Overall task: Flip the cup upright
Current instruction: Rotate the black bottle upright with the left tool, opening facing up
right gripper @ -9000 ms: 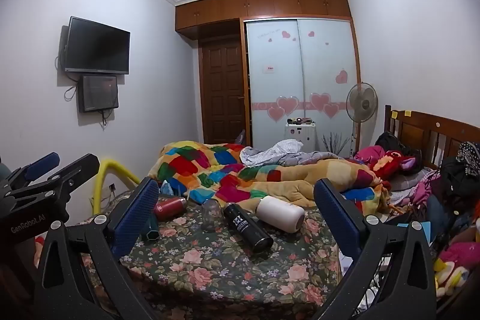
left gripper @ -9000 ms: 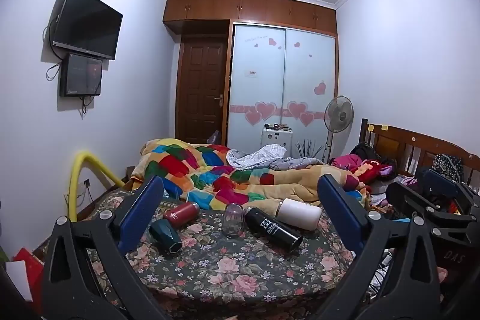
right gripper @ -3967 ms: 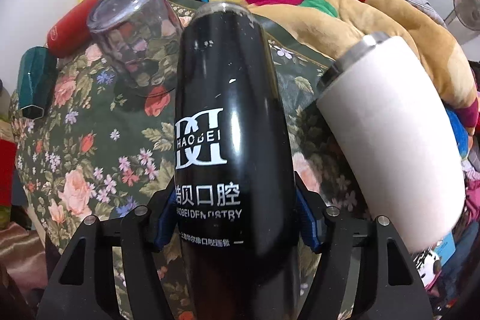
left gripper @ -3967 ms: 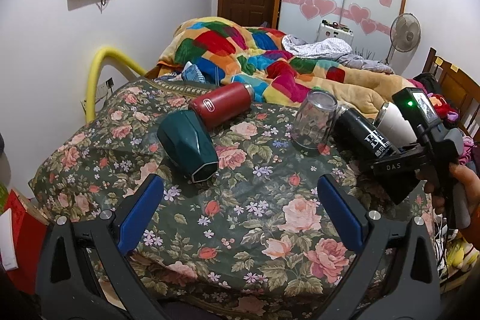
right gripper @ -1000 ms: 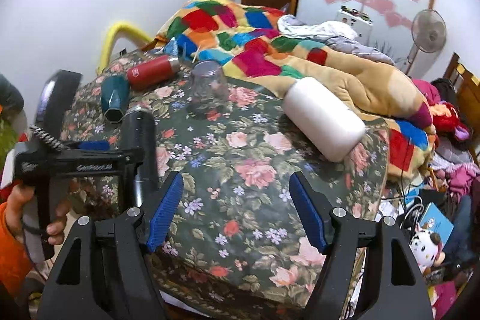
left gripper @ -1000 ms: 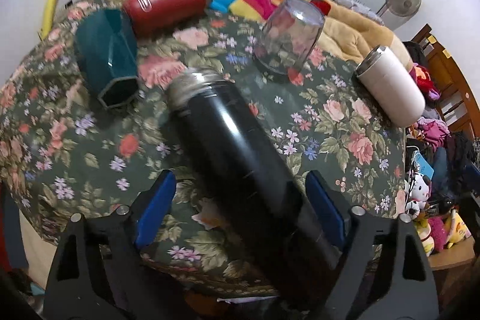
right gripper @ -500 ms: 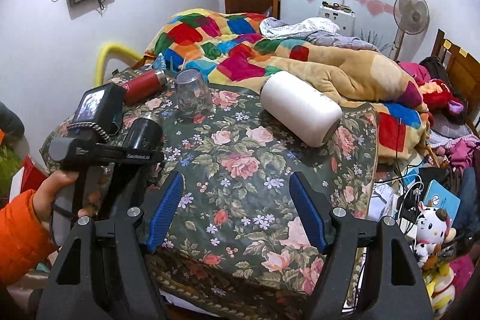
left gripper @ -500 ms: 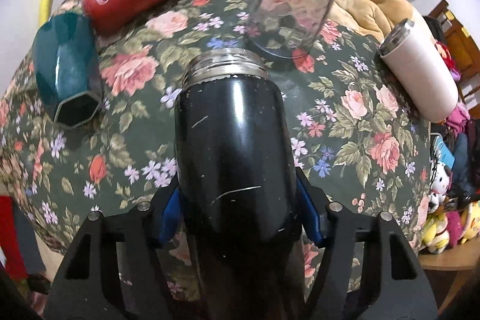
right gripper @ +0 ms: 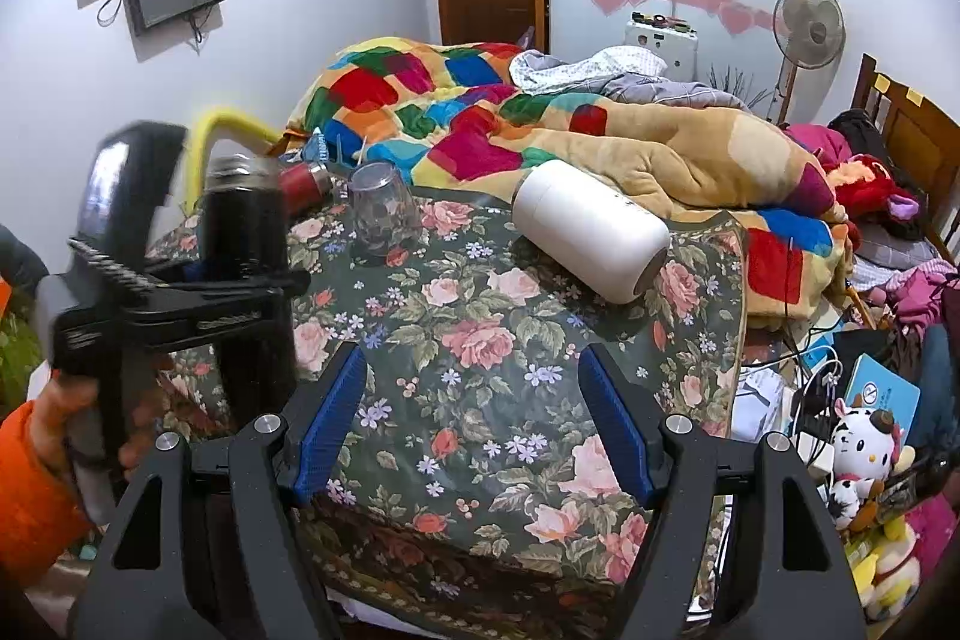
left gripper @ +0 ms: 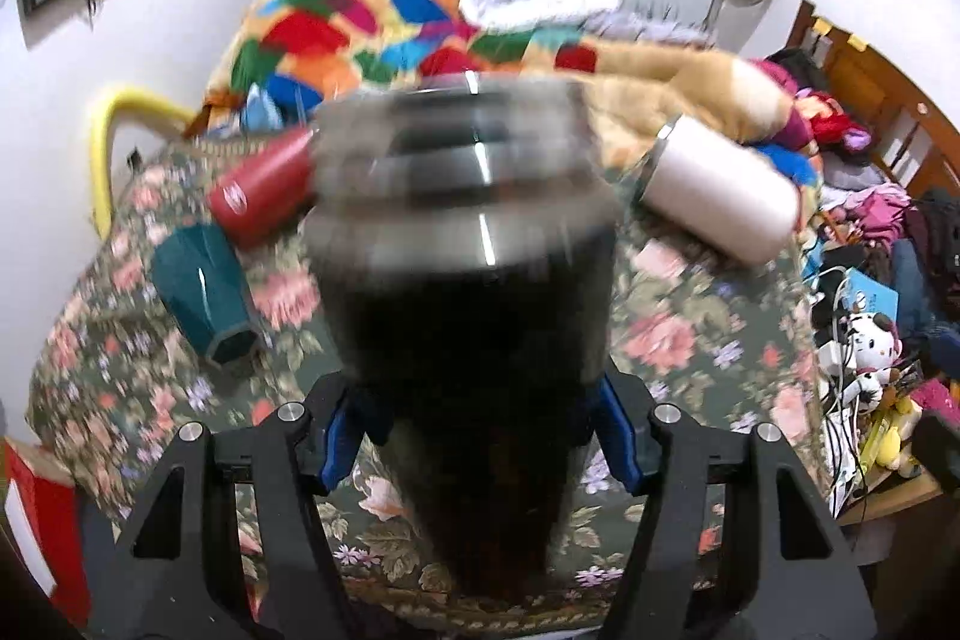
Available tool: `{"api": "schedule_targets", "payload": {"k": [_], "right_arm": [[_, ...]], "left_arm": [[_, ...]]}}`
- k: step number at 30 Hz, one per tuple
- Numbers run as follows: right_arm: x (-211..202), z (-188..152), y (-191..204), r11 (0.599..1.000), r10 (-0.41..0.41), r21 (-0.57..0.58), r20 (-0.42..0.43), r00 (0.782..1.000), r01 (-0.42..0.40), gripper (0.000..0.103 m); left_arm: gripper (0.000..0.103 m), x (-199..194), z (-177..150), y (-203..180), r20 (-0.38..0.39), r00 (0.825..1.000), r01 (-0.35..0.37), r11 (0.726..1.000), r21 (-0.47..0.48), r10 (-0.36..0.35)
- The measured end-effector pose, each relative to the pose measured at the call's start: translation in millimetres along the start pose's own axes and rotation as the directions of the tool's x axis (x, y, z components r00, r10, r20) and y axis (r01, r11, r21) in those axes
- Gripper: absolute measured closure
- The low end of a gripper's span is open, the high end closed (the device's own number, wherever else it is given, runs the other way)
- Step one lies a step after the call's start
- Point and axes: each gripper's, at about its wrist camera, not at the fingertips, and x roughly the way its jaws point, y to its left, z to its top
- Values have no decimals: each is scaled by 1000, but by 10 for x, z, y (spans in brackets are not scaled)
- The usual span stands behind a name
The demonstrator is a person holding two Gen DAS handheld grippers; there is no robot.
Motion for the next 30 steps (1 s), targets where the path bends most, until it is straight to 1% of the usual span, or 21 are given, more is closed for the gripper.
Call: {"api": "schedule_targets", "payload": {"k": [3,8,12,18,23,30], "right_arm": [[-14,9,12,1000,2,8,8,1000,-2,33],[-17,22,19,1000,2,17,11,1000,-2,33],[-14,36,22,1000,-3,15,11,1000,3,33],[17,63,15,1000,-12,17,14,1000,12,33],[60,76,22,1000,-9,18,11,1000,9,33],[67,83,36,1000,2,20,12,1000,-2,33]], "left_arm": [[39,-115,84,-28,41,999,11,1000,12,-11],[40,-121,248,-101,73,997,4,1000,31,-6],[40,-45,363,-142,46,998,33,998,49,-35],[39,49,322,-291,5,1000,13,992,126,-14],[39,197,296,-306,-55,998,44,991,123,-38],[39,266,365,-357,-45,999,35,992,121,-30]]}}
